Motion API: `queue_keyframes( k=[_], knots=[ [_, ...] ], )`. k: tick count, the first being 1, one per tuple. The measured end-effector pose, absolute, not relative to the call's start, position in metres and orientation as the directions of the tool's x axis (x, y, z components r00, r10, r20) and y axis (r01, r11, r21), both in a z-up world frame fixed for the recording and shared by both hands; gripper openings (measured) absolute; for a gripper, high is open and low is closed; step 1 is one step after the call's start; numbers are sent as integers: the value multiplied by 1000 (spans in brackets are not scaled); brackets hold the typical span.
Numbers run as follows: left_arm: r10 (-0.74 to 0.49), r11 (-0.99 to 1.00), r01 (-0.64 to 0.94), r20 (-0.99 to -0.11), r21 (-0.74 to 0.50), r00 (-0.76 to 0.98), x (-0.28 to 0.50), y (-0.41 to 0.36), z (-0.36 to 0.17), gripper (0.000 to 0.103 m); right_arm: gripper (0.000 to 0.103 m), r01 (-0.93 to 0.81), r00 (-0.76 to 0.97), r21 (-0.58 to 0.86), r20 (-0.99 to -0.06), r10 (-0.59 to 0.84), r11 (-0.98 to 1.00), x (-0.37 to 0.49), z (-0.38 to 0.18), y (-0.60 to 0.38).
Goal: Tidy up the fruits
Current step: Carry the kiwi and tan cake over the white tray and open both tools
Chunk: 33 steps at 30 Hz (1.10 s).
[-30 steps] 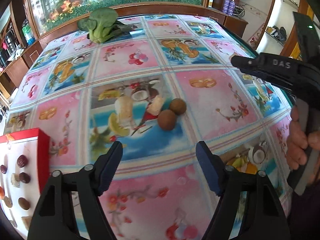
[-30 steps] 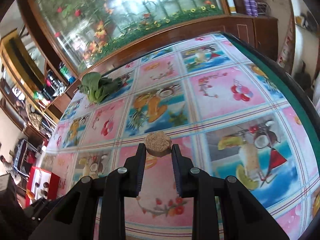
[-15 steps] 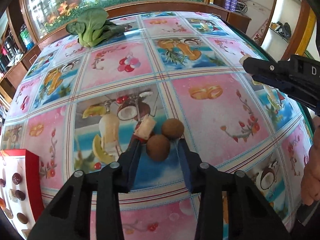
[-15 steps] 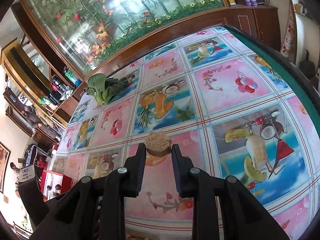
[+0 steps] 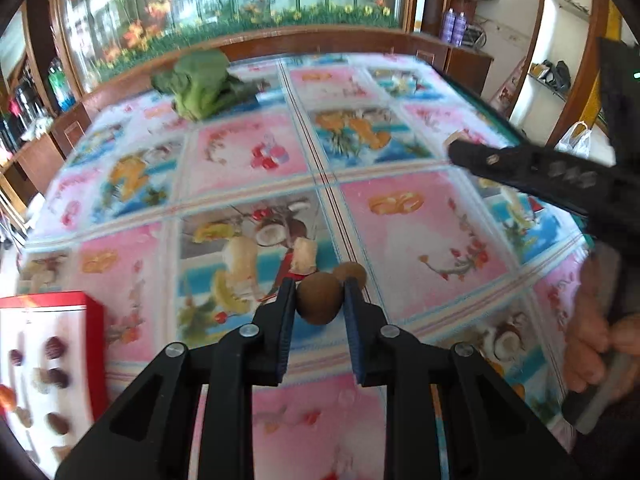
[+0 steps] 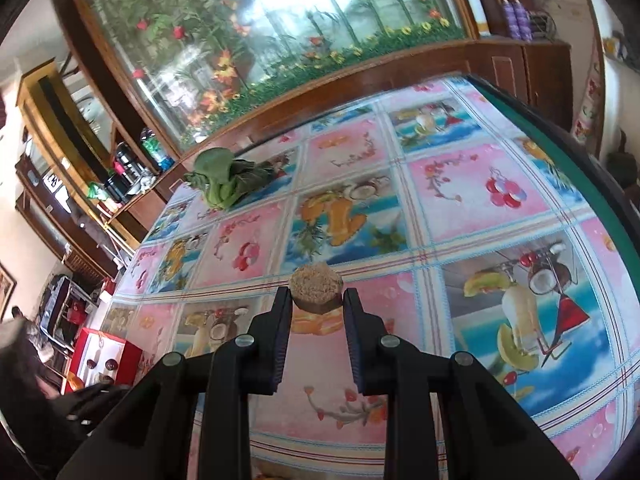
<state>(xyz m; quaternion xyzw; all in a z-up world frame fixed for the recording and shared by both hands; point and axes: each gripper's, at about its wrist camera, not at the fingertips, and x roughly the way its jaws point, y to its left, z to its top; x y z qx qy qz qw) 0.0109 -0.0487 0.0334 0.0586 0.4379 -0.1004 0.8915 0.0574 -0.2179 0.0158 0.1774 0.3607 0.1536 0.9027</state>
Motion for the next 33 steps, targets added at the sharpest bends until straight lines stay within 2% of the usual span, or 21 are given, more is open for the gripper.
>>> queue_keyframes(
  k=[3, 7, 15, 19, 22, 33],
  knots=[
    [-156, 973, 232, -753, -5, 639, -15, -33, 56, 26, 25, -211, 688, 439, -568, 452, 873, 41, 20, -197],
    [-116, 984, 179, -717, 12, 687, -52, 10, 78, 26, 25, -336, 646, 419, -549, 530, 844, 13, 28, -140],
    [105, 994, -99, -664, 47, 741, -108, 144, 97, 26, 25, -552, 449, 433, -566, 691, 713, -19, 49, 8],
    [208, 974, -217, -653, 68, 728, -134, 205, 92, 26, 25, -630, 391, 391, -588, 708, 671, -33, 60, 69],
    [229, 962, -270, -672, 44, 704, -145, 242, 80, 26, 25, -654, 333, 398, -613, 716, 644, -36, 55, 100],
    [189, 958, -288, -721, -15, 666, -153, 286, 45, 26, 25, -707, 259, 305, -729, 634, 639, -56, 11, 171]
  ],
)
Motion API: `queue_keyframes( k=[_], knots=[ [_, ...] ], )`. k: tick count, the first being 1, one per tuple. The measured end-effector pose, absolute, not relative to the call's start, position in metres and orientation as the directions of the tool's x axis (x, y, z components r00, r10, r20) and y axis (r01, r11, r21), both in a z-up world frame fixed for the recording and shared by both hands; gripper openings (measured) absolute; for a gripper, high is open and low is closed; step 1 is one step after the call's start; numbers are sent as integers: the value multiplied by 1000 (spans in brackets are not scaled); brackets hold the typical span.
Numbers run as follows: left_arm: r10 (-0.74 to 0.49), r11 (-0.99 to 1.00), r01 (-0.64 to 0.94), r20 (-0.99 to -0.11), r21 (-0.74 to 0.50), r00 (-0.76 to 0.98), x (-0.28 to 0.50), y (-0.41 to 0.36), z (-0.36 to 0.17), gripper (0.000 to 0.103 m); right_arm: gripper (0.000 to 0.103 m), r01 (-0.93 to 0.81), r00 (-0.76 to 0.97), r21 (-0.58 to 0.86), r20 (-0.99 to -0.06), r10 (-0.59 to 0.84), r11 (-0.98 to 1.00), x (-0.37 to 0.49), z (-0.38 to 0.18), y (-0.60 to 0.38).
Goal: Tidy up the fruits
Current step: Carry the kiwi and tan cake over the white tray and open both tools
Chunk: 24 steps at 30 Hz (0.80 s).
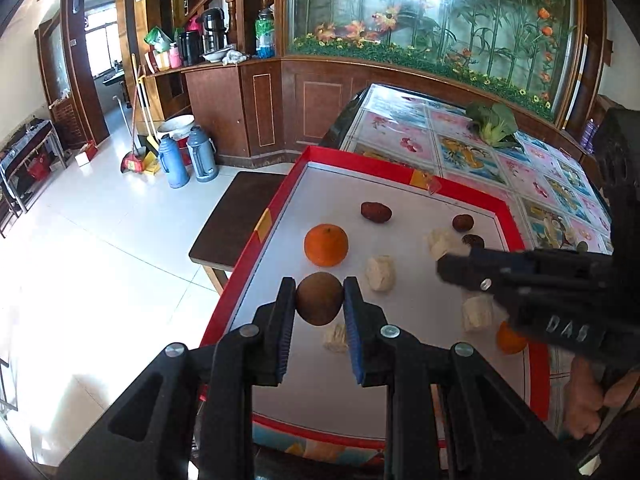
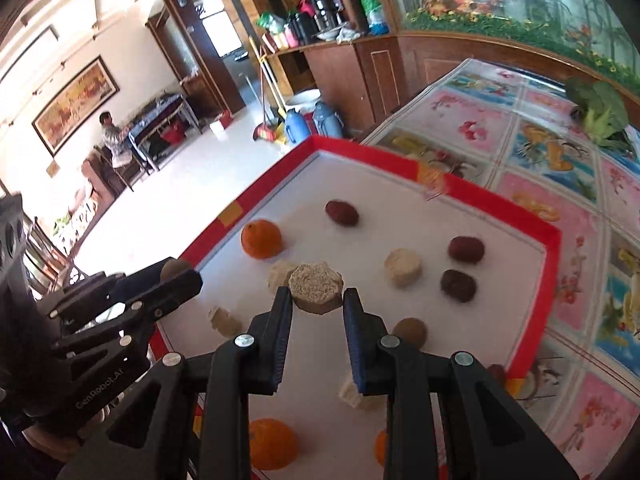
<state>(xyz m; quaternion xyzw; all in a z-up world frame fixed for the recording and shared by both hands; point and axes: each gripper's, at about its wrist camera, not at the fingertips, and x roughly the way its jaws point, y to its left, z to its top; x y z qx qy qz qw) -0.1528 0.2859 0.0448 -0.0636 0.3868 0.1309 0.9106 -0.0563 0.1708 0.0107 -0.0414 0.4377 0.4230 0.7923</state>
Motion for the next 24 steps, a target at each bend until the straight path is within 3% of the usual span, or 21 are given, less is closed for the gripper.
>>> queue_keyframes(
  k=[11, 14, 16, 18, 21, 24],
  knots=[
    [192, 962, -270, -780, 30, 595, -124, 292, 23, 26, 26, -713, 255, 242, -785, 565, 658, -52, -2, 187],
    [191, 959, -281, -799, 29, 570, -120, 294, 17, 26, 32, -718, 242, 241, -794, 559, 653, -53, 0, 186],
    [194, 957, -289, -814, 34, 547, -119, 296, 13, 39, 33, -712, 241, 238, -801, 547, 661, -52, 0, 185],
    [190, 956, -291, -815, 28, 547, -121, 298, 14, 44, 35, -706, 236, 247, -802, 549, 664, -51, 2, 181],
    [209, 945, -326, -817, 27, 538, -124, 303, 18, 75, 43, -690, 239, 283, -780, 579, 666, -50, 9, 166],
    [212, 943, -333, -795, 13, 568, -132, 300, 31, 76, 45, -678, 268, 312, -737, 620, 665, -52, 22, 143]
  ],
)
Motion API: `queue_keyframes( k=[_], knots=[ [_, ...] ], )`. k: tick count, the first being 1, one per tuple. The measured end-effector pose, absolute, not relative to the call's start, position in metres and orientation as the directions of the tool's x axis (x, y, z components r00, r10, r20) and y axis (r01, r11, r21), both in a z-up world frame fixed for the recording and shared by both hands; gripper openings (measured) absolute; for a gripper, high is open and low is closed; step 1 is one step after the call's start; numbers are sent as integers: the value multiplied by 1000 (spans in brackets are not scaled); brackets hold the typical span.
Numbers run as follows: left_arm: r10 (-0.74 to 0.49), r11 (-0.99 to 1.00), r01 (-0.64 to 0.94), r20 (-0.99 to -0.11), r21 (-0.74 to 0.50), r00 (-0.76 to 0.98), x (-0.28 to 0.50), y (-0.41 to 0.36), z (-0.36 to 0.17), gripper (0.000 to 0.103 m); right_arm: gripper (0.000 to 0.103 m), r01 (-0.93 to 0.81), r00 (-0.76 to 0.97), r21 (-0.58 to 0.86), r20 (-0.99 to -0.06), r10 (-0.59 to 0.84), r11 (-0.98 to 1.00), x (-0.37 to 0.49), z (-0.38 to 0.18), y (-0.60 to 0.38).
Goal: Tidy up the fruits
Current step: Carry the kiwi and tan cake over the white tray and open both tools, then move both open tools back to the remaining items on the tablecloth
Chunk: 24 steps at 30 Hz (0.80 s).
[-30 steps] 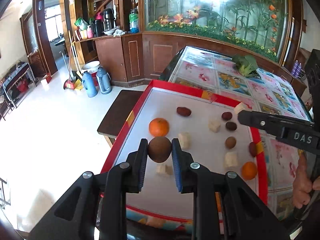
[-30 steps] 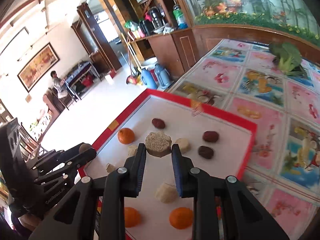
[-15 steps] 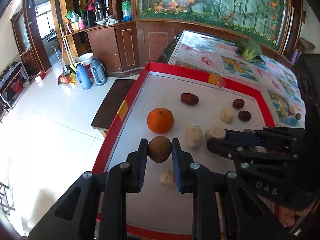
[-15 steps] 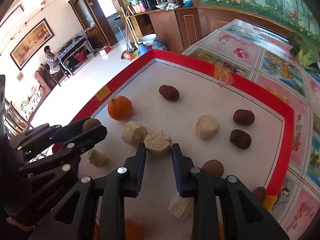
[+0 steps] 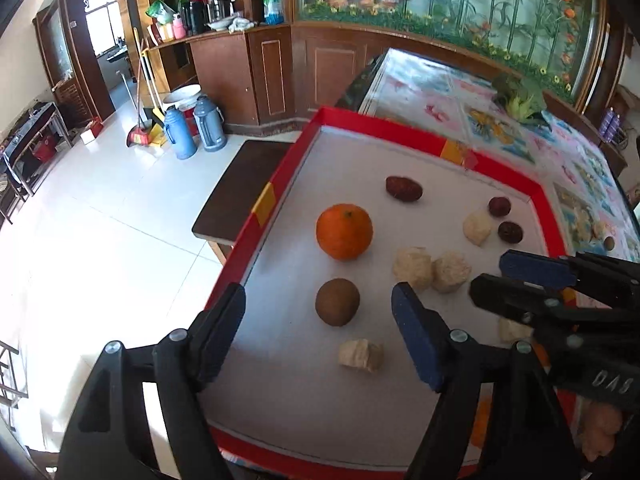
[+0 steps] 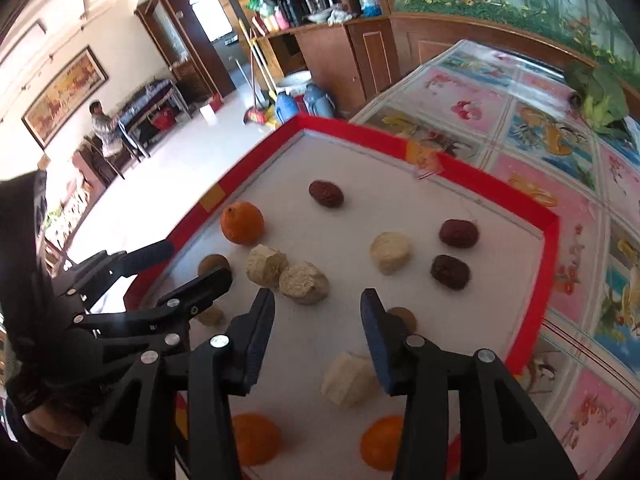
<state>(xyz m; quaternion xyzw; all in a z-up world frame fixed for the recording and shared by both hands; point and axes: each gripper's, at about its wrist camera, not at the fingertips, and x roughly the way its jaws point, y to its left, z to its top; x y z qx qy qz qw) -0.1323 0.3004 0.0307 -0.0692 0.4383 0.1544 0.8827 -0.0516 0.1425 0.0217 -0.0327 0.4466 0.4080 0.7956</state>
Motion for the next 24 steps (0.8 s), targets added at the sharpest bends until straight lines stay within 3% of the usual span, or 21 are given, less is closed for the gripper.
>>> queue_keyframes(
  k=[5, 11, 15, 24],
  knots=[
    [189, 961, -278, -764, 14, 616, -142, 271, 52, 79, 53, -623, 363, 325, -685, 632, 711, -48, 40, 85],
    [111, 989, -145, -752, 20, 650, -143, 212, 61, 84, 55, -489, 502, 305, -667, 550, 817, -40, 42, -3],
    [55, 998, -43, -752, 36, 657, -138, 165, 64, 90, 55, -398, 576, 251, -680, 454, 882, -36, 31, -58],
    [-24, 990, 123, -762, 73, 647, -87, 82, 62, 90, 55, -294, 577, 232, -730, 366, 927, 12, -3, -120]
  ],
)
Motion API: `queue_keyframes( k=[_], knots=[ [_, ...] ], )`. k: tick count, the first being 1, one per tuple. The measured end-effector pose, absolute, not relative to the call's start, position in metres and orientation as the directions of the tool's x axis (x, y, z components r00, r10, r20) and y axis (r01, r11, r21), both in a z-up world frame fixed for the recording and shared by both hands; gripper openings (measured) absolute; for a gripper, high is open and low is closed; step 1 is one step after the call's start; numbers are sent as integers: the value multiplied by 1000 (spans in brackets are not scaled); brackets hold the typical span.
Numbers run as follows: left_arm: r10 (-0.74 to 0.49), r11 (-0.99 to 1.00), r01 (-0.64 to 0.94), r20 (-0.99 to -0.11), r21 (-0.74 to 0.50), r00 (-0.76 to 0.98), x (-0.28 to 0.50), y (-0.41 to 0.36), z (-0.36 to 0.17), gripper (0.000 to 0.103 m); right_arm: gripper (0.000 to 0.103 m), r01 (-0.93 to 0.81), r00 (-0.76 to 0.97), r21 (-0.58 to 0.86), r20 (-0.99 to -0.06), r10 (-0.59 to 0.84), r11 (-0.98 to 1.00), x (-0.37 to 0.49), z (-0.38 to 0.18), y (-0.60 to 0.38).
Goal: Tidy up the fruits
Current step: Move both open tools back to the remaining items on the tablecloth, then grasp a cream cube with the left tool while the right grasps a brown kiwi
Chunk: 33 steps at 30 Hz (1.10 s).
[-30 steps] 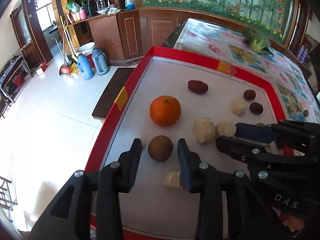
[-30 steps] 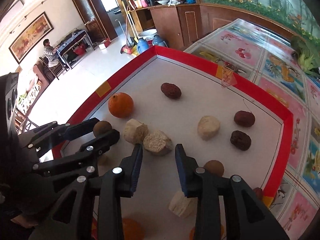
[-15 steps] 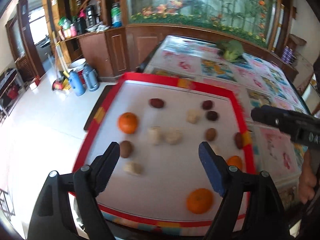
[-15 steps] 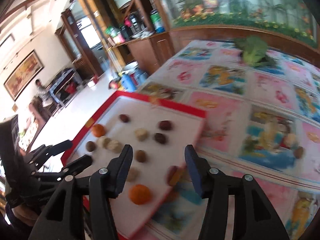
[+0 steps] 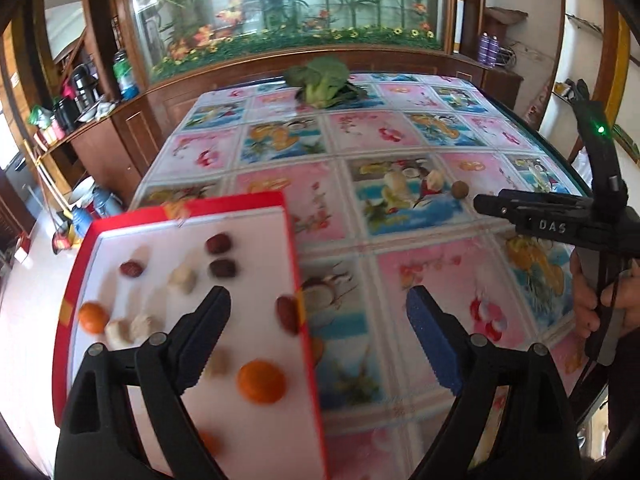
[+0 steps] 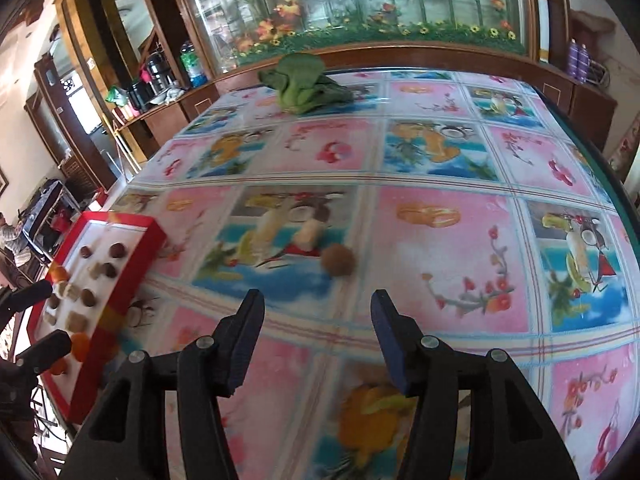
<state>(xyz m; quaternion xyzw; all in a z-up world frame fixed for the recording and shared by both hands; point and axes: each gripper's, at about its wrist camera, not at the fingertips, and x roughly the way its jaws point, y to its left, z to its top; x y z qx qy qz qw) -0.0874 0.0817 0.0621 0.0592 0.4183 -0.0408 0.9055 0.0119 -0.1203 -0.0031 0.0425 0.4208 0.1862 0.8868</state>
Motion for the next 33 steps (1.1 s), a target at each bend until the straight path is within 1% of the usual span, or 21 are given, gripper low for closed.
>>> queue_keyframes(
  k=[4, 6, 8, 10, 12, 13, 14, 18, 23, 26, 27, 28, 30, 32, 33],
  knots=[
    [-33, 987, 141, -760, 78, 649, -59, 68, 62, 90, 55, -309, 571, 207, -740, 355, 928, 28, -6, -112],
    [-22, 986, 138, -759, 90, 651, -46, 63, 60, 90, 52, -300, 587, 168, -743, 320, 939, 33, -8, -108],
    [-22, 986, 139, -764, 89, 645, -34, 60, 58, 90, 38, -285, 579, 156, -758, 300, 946, 43, -13, -106],
    [-20, 986, 139, -765, 91, 644, -28, 57, 57, 90, 36, -258, 566, 156, -776, 280, 953, 52, -20, -108],
    [-15, 985, 141, -767, 99, 642, -20, 54, 55, 90, 34, -258, 558, 174, -776, 294, 950, 55, -25, -111],
    [-17, 984, 145, -768, 100, 641, -17, 51, 54, 90, 27, -267, 564, 167, -771, 294, 949, 54, -24, -111],
    [-19, 983, 151, -768, 102, 640, -14, 48, 53, 90, 21, -275, 561, 154, -776, 288, 949, 53, -25, -112],
    [-34, 975, 191, -770, 114, 637, -2, 28, 48, 90, 21, -255, 559, 163, -779, 283, 953, 53, -24, -125],
    [-58, 961, 243, -769, 129, 637, 21, -7, 38, 90, 22, -141, 533, 258, -794, 293, 956, 67, -23, -168],
    [-52, 953, 265, -779, 149, 625, 38, -28, 26, 90, 22, -86, 522, 315, -794, 312, 945, 72, -24, -192],
    [-47, 950, 270, -783, 157, 620, 43, -33, 23, 87, 22, -74, 517, 339, -791, 327, 938, 72, -24, -196],
    [-44, 947, 277, -788, 163, 614, 48, -39, 19, 79, 22, -70, 513, 350, -790, 335, 934, 72, -24, -198],
    [-46, 943, 292, -806, 160, 590, 57, -47, 11, 69, 22, -70, 513, 338, -795, 324, 939, 71, -23, -196],
    [-48, 945, 293, -819, 148, 571, 63, -51, 4, 67, 22, -71, 514, 329, -797, 317, 942, 69, -22, -193],
    [-47, 945, 291, -823, 147, 566, 64, -51, 1, 62, 22, -69, 514, 332, -797, 319, 941, 70, -22, -194]
  ],
)
